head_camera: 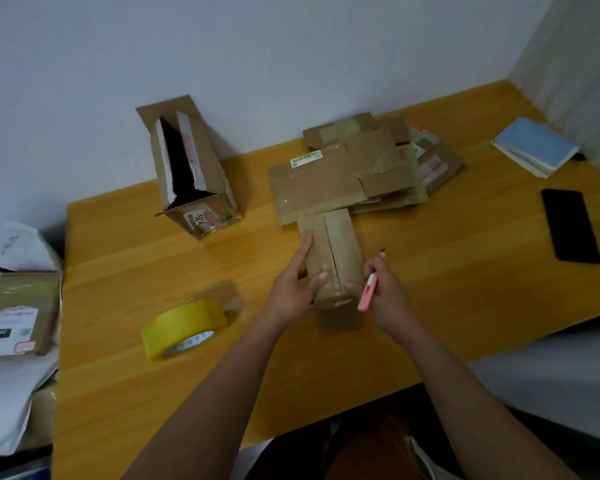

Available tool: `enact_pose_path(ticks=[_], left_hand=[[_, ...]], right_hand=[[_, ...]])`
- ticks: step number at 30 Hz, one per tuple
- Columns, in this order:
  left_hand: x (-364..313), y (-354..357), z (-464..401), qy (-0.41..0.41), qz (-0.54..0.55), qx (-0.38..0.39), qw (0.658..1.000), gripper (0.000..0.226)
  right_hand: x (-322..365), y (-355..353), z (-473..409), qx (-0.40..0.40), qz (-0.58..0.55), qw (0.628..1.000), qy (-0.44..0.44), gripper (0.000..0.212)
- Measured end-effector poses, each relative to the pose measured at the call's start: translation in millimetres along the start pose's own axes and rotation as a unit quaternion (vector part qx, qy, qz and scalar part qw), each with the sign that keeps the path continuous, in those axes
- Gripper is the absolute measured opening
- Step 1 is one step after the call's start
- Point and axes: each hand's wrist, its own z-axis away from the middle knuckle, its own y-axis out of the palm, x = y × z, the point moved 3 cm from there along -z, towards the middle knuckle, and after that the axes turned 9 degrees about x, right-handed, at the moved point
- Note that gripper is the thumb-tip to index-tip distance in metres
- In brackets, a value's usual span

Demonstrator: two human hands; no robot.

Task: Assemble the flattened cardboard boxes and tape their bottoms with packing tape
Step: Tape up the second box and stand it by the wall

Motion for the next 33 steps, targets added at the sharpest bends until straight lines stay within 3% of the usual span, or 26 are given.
enact_pose_path(ticks=[6, 10, 17, 19, 22, 24, 26, 27, 30, 33], left_hand=[[2, -12, 7, -0.034, 0.02, 0.09, 0.995, 0.109], [4, -10, 5, -0.001, -0.041, 0.056, 0.998, 0.099], [6, -15, 6, 0.018, -0.191, 0.086, 0.978, 0.097], [0, -30, 16, 0.019, -0.192, 0.054, 0.98, 0.094], [-6, -76, 43, 0.02, -0.236, -0.075, 0.969, 0.072], [3, -111, 65, -0.026, -0.324, -0.142, 0.935, 0.058], [23, -139, 84, -0.118, -0.424, -0.149, 0.885, 0.058], [36, -149, 92, -0.161, -0.437, -0.136, 0.874, 0.061], [61, -162, 109, -0.17, -0.341, -0.137, 0.914, 0.059], [71, -169, 124, -0.122, -0.249, -0.161, 0.947, 0.035]], right_hand=[[-6, -10, 2, 0.056, -0.037, 0.998, -0.014, 0.049], [-9, -5, 2, 0.046, -0.029, 0.998, -0.009, 0.041], [10, -6, 4, 0.073, 0.022, 0.997, 0.033, 0.036], [33, -7, 3, 0.059, 0.07, 0.995, 0.031, 0.039], [84, -2, 0, -0.031, 0.091, 0.995, -0.041, 0.036], [113, 16, -3, -0.043, 0.084, 0.991, -0.099, 0.033], [132, 45, -6, -0.012, 0.086, 0.986, -0.141, 0.02], [134, 63, -8, 0.03, 0.068, 0.987, -0.146, 0.025], [118, 118, -23, 0.151, 0.079, 0.979, -0.114, 0.037], [93, 154, -43, 0.152, 0.068, 0.984, -0.067, 0.036]])
